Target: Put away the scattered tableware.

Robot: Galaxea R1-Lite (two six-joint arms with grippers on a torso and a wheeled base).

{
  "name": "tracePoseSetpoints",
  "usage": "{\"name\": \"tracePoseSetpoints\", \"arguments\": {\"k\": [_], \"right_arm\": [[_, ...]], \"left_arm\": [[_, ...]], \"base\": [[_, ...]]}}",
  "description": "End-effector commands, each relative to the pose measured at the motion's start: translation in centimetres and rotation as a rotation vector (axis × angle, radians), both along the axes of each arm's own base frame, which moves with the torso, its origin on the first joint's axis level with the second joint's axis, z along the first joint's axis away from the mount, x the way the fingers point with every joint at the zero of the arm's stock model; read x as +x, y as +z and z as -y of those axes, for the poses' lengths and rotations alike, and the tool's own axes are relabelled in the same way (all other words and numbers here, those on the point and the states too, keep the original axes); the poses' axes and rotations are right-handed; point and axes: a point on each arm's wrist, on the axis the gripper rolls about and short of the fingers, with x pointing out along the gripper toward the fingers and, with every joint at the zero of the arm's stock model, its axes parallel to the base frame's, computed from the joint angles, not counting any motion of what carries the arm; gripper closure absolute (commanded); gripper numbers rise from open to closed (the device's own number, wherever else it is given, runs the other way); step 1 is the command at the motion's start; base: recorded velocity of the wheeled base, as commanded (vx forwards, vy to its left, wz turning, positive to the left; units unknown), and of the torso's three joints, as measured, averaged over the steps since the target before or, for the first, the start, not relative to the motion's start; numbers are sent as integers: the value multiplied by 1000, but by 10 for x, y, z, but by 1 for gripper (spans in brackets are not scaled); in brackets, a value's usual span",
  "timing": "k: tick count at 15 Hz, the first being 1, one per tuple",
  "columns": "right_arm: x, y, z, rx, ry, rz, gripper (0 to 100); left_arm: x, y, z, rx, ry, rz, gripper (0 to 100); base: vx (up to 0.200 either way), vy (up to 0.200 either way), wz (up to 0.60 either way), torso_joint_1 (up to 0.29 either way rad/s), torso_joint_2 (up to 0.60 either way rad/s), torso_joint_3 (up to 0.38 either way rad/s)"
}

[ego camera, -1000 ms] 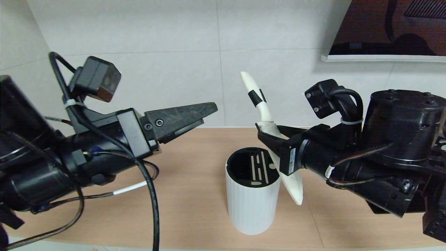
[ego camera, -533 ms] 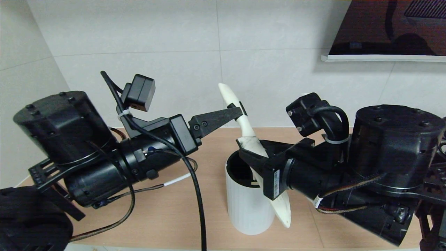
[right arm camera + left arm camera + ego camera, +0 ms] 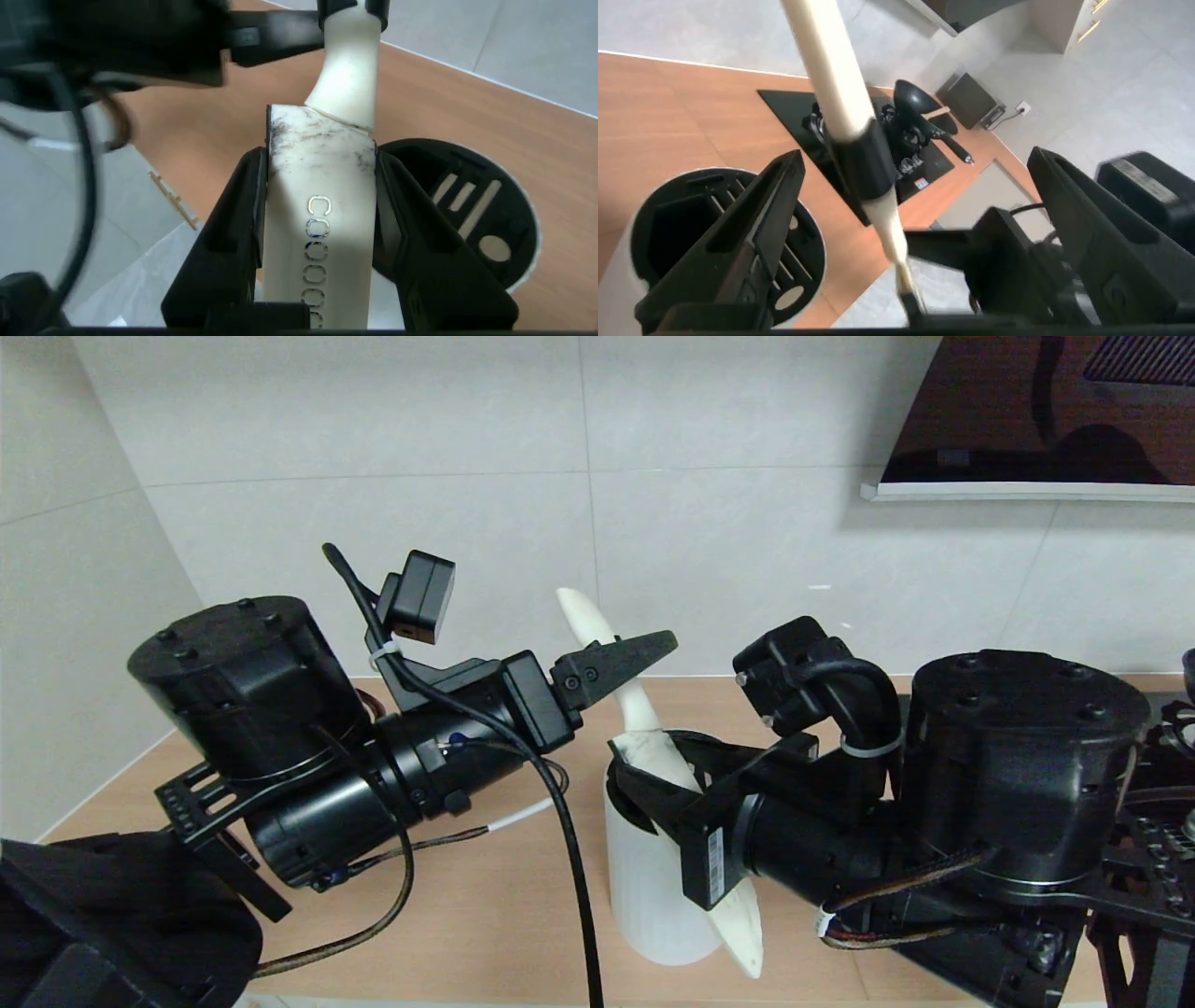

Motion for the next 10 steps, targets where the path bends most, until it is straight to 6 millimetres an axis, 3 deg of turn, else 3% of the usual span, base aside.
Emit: {"name": "tracePoseSetpoints", "arguments": {"k": [1,4,5,10], "right_arm": [[-2,-1,0,-3,5,-2,100],[-8,-1,-1,-4,24,-2,100],[-8,-1,-1,-7,24,-2,100],[-9,1,0,1,24,1,100]], "left_arm": [[0,0,0,-2,0,2,0],[1,-1,1,1,8,1,0],[2,-2,1,8,15,3,100],[2,-4,1,16,15,7,100]], "base": [[0,0,0,0,0,0],[0,0,0,0,0,0],[0,0,0,0,0,0],[0,0,0,0,0,0]]}}
